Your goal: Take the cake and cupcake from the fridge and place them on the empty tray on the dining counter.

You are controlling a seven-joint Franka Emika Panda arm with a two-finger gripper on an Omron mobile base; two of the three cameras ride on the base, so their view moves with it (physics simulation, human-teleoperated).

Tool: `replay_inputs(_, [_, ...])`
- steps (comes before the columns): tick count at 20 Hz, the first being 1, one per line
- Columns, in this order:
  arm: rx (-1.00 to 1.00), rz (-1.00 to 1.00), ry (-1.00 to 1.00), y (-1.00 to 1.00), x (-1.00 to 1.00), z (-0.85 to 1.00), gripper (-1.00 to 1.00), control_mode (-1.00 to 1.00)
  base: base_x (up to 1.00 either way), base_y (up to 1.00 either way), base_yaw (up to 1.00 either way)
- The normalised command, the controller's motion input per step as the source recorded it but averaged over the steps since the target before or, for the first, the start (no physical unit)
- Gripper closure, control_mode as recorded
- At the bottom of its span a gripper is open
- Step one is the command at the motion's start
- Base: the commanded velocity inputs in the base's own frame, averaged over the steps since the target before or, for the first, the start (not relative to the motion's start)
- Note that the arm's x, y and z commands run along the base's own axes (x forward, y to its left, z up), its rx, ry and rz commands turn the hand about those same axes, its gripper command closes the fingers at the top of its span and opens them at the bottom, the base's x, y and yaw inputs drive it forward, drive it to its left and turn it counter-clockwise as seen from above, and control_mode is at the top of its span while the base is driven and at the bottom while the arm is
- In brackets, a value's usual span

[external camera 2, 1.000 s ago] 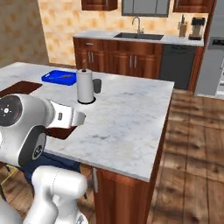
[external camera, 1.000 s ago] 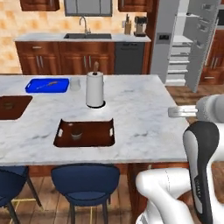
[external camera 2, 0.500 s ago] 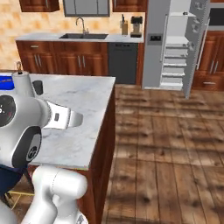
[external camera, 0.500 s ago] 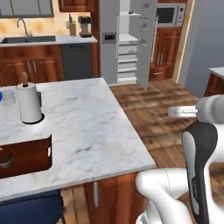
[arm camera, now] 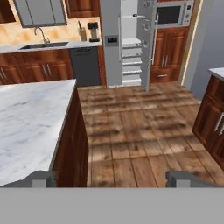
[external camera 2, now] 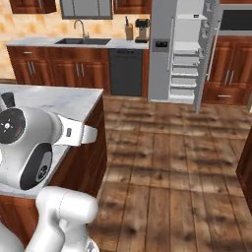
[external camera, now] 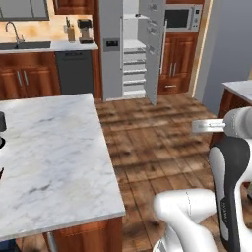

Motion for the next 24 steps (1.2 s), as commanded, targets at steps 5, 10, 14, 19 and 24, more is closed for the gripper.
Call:
replay_inputs(5, [0.0, 0.0, 0.0, 0.0, 0.0, 0.0, -1.0, 1.0, 0.61, -0.9, 0.12])
replay_inputs(10, [0.0, 0.0, 0.0, 0.0, 0.0, 0.0, -1.0, 1.0, 0.24, -0.9, 0.09])
replay_inputs(14, [0.0, 0.0, 0.0, 0.0, 0.0, 0.0, -1.0, 1.0, 1.0, -1.0, 0.2])
replay_inputs(19, [0.0, 0.0, 0.0, 0.0, 0.0, 0.0, -1.0, 1.0, 1.0, -0.92, 0.07])
replay_inputs(24, [0.0, 0.0, 0.0, 0.0, 0.0, 0.0, -1.0, 1.0, 1.0, -0.21, 0.02])
